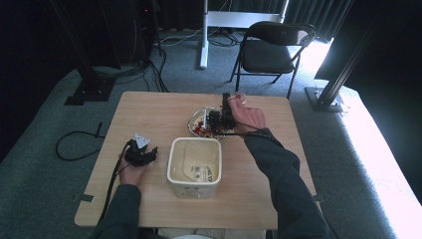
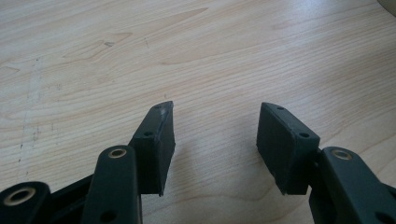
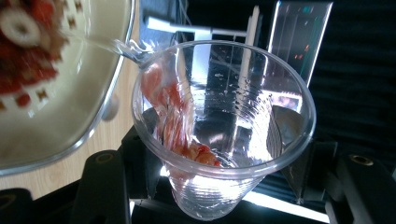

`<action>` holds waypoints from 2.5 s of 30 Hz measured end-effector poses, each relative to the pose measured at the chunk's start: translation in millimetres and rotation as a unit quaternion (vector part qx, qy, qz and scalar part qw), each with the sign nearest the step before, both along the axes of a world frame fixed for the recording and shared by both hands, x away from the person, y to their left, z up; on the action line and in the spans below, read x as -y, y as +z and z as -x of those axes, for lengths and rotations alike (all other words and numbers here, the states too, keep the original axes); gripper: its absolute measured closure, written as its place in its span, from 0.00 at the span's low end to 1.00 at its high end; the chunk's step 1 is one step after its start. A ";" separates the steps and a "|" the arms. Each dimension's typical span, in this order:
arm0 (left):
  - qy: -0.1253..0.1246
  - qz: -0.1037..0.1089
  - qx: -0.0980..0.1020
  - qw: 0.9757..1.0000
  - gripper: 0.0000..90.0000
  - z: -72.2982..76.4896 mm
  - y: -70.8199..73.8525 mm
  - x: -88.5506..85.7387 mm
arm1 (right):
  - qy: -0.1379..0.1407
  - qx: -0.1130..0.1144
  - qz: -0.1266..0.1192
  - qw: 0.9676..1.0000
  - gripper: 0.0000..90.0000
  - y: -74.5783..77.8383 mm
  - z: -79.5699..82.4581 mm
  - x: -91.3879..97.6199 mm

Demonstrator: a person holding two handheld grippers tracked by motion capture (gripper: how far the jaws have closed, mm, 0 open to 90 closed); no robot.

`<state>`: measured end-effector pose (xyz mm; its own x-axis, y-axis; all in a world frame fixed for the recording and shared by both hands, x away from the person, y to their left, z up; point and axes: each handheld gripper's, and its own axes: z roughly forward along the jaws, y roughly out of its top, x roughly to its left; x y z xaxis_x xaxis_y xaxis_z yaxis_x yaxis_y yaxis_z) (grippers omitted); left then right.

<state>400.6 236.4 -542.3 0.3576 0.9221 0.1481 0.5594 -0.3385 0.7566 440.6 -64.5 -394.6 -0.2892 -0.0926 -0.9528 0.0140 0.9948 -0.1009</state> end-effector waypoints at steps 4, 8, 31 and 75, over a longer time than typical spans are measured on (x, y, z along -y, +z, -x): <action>-0.001 0.001 0.000 1.000 0.53 -0.1 0.0 -0.1 | -0.028 -0.003 0.021 0.999 0.43 -6.3 -9.1 9.0; 0.000 0.000 -0.001 1.000 0.53 -0.1 0.1 0.0 | -0.011 0.002 0.019 1.000 0.43 -5.8 -2.1 2.0; -0.001 -0.003 -0.001 1.000 0.53 0.2 -0.1 0.5 | 0.001 0.005 0.065 0.998 0.42 -13.1 1.0 -13.1; -0.001 -0.003 -0.002 1.000 0.53 0.0 0.0 0.5 | 0.014 -0.005 0.064 0.998 0.42 -8.2 3.9 -24.4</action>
